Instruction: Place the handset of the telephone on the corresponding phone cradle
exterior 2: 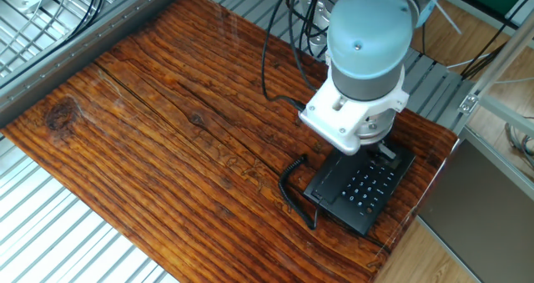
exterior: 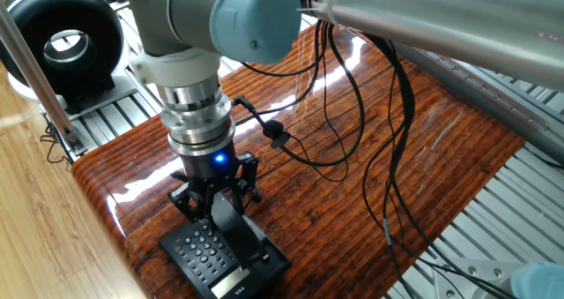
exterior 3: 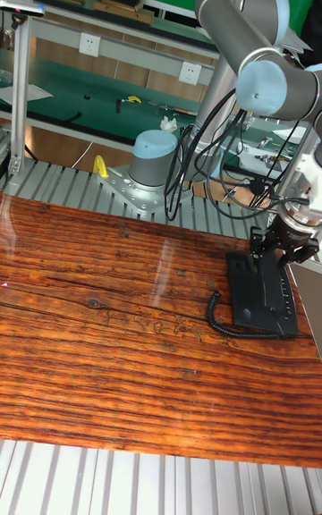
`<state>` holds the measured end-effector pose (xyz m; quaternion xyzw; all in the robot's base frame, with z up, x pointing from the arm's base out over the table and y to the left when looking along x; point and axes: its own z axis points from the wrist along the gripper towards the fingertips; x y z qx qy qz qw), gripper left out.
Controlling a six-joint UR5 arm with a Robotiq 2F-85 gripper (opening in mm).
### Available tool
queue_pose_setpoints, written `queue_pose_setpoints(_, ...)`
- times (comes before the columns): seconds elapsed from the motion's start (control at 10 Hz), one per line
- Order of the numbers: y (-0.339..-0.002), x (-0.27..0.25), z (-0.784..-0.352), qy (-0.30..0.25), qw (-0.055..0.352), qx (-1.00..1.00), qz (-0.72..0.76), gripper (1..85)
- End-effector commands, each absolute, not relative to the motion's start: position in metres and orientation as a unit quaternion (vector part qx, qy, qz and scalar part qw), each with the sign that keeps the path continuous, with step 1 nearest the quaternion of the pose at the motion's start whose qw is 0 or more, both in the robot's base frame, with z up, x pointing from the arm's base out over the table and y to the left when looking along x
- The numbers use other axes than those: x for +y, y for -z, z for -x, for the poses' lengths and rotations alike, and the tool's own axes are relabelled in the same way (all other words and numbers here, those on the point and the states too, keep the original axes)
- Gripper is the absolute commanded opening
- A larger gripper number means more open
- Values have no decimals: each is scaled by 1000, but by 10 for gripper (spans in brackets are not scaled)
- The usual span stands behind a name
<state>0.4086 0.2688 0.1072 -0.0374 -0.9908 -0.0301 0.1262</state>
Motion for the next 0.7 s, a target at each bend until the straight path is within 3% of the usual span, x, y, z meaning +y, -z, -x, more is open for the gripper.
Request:
queue_pose_setpoints(0.0, -105, 270, -421, 34, 104, -994, 5, 183)
queue_pose_setpoints(0.2, -103, 264, -430, 25, 87, -996, -16, 183)
queue_pose_setpoints(0.4, -108, 266, -409, 26, 128, -991, 15, 183)
queue_pose_setpoints(0.6, -101, 263, -382, 0, 141, -990, 27, 183)
